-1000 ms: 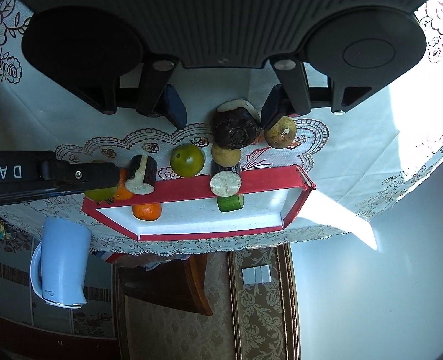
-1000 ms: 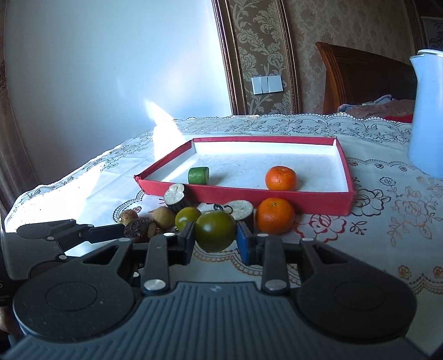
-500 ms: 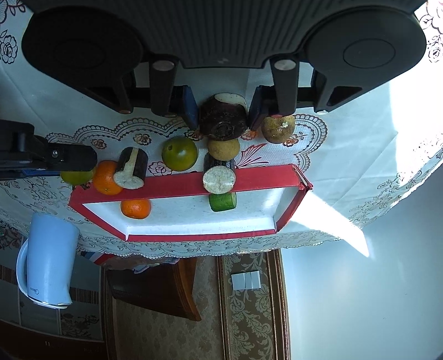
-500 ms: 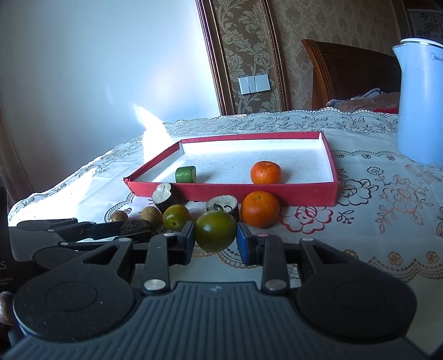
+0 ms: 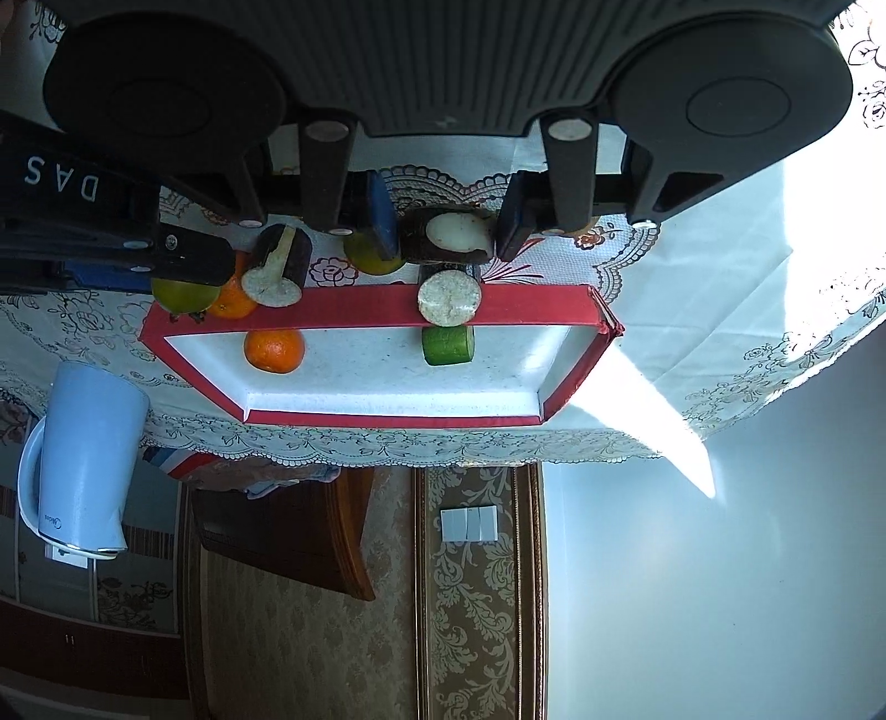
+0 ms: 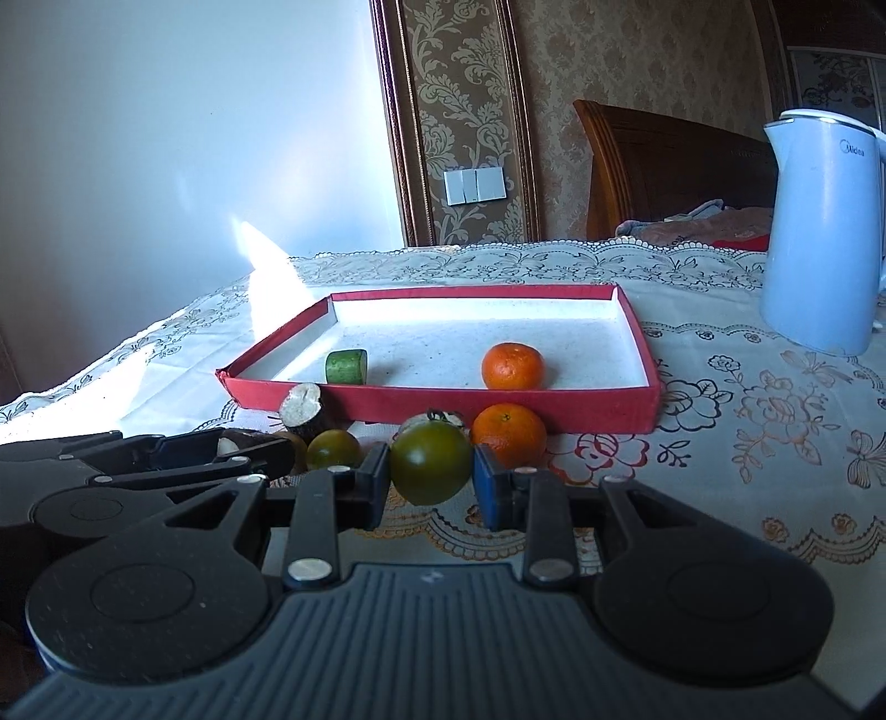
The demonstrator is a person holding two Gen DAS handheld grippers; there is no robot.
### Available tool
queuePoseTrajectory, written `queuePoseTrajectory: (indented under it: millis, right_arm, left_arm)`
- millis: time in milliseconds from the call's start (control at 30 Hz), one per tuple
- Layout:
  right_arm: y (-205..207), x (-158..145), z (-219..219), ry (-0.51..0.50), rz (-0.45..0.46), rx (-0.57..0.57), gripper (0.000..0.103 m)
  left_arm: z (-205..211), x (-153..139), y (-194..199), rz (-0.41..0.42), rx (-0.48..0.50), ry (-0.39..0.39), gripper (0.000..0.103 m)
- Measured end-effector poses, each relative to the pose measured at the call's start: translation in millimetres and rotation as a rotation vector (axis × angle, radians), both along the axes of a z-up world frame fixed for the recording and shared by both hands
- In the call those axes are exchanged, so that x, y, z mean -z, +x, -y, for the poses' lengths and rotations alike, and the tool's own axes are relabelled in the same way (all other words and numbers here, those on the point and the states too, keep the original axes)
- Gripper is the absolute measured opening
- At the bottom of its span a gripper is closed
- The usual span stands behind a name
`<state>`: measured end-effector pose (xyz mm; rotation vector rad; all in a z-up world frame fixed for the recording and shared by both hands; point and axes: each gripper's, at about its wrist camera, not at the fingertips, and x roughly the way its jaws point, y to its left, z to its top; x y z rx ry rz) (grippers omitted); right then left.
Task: Organize fruits
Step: 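Lift the dark fruit with the left tool while the right carries the green fruit toward the tray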
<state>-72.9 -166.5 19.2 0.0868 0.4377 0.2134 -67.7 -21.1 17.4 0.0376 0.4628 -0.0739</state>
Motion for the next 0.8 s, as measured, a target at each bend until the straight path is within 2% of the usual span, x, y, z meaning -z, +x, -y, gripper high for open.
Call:
queuePoseTrajectory:
  millis: [200, 300, 667, 800]
  right_arm:
    - [6, -10, 2, -0.005, 0.03, 0.026, 0.03]
    - [13, -13, 3, -0.009, 0.039, 0.041, 0.03]
    - [30, -10, 8, -0.001, 0.034, 0.068, 0.03]
    - [26, -7, 10, 0.002, 0.037, 0.07, 0.03]
  left_arm:
    - [1, -10, 6, 0.038, -0.018, -0.015, 0.038]
    - [2, -15, 10, 0.057, -0.03, -0.013, 0.03]
    - [3, -21, 23, 0.074, -0.026, -0.01, 0.03]
    - [-13, -19, 6, 0.057, 0.03, -0.072, 0.03]
